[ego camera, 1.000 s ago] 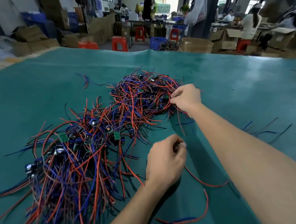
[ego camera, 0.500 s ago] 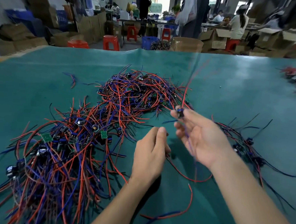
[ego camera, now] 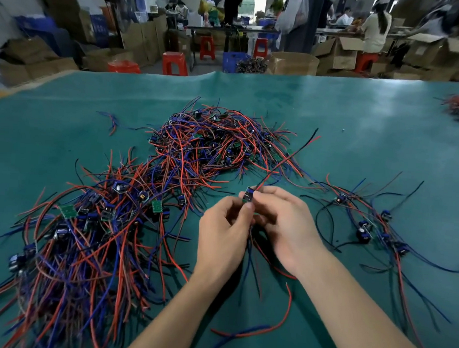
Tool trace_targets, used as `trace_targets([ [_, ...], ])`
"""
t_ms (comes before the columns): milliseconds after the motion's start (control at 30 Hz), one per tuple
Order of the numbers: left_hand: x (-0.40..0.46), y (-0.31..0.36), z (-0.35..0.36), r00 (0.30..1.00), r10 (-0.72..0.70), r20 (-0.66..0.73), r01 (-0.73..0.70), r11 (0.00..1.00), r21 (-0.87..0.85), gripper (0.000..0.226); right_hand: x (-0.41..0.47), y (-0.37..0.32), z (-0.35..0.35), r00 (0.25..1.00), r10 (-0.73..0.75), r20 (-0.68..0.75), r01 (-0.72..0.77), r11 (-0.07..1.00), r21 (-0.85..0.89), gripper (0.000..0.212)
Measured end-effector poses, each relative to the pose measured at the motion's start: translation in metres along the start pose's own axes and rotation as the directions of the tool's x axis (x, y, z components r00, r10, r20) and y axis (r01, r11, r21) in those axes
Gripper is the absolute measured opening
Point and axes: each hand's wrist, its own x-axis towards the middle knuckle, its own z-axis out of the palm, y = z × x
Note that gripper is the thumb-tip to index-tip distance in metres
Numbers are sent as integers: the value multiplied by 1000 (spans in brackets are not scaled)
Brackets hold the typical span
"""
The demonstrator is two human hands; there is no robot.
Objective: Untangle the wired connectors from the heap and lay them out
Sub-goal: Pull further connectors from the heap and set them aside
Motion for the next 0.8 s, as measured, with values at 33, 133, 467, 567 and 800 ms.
trace_targets([
  [33,0,-1,-1,1000,-5,4,4,1000,6,18,1,-1,-2,999,-30,-19,30,999,-11,20],
  [133,0,0,-1,1000,-12,18,11,999,38,18,6,-3,-11,993,-108,-53,102,989,-105,11],
  [467,-1,2,4,997,7,79,-17,991,129,18,31,-13,-57,820,-553,-144,368,704,-607,9],
  [567,-2,0,5,995,25,97,-39,988,149,18,35,-22,-71,745,-612,-266,399,727,-559,17],
  [800,-2,-2,4,998,-13,-60,17,997,73,22,34,-35,-81,511,-547,-663,433,830,-351,11],
])
